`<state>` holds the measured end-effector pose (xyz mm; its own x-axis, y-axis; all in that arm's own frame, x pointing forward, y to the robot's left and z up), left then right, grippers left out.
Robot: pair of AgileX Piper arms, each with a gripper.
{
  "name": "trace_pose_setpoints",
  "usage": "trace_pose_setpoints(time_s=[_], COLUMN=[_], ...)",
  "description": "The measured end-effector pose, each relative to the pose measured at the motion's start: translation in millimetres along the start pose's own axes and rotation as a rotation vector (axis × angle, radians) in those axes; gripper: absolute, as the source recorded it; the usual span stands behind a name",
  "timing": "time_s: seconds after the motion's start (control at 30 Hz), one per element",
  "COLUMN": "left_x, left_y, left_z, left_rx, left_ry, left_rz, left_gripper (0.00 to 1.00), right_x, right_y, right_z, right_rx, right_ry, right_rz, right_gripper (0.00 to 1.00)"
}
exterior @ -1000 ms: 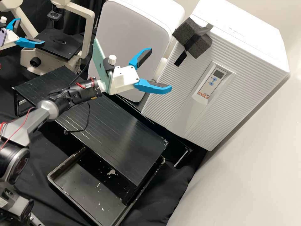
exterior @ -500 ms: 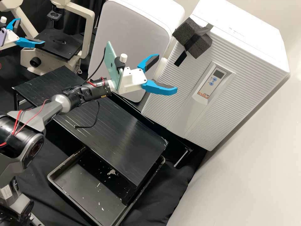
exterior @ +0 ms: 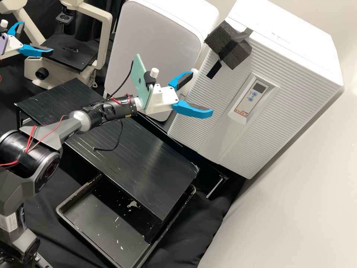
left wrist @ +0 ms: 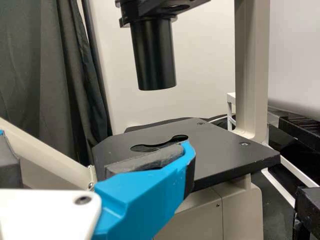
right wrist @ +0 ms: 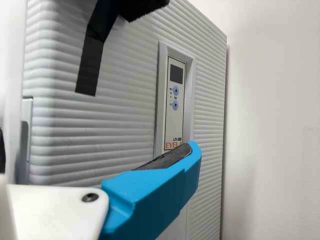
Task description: Open the incubator door
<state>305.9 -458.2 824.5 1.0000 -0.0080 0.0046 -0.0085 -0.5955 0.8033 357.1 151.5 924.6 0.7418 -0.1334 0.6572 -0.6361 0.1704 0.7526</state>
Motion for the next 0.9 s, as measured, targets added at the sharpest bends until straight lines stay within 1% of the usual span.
trace_pose_setpoints(time_s=[0.2,0.23,0.9], left_x=[0.0,0.0,0.0], left_y=[0.0,0.0,0.0], left_z=[0.0,0.0,0.0], left_rx=[0.0,0.0,0.0], left_ry=[0.0,0.0,0.0], left_rz=[0.0,0.0,0.0], left_gripper=[1.0,1.0,1.0], right_x=[0.1,0.1,0.1], right_y=[0.1,0.1,0.1], right_z=[0.7,0.7,0.7], right_rx=[0.003,0.003,0.005], right_ry=[-0.007,-0.007,-0.007], right_rz=[0.0,0.0,0.0], right_gripper=[1.0,0.0,0.0])
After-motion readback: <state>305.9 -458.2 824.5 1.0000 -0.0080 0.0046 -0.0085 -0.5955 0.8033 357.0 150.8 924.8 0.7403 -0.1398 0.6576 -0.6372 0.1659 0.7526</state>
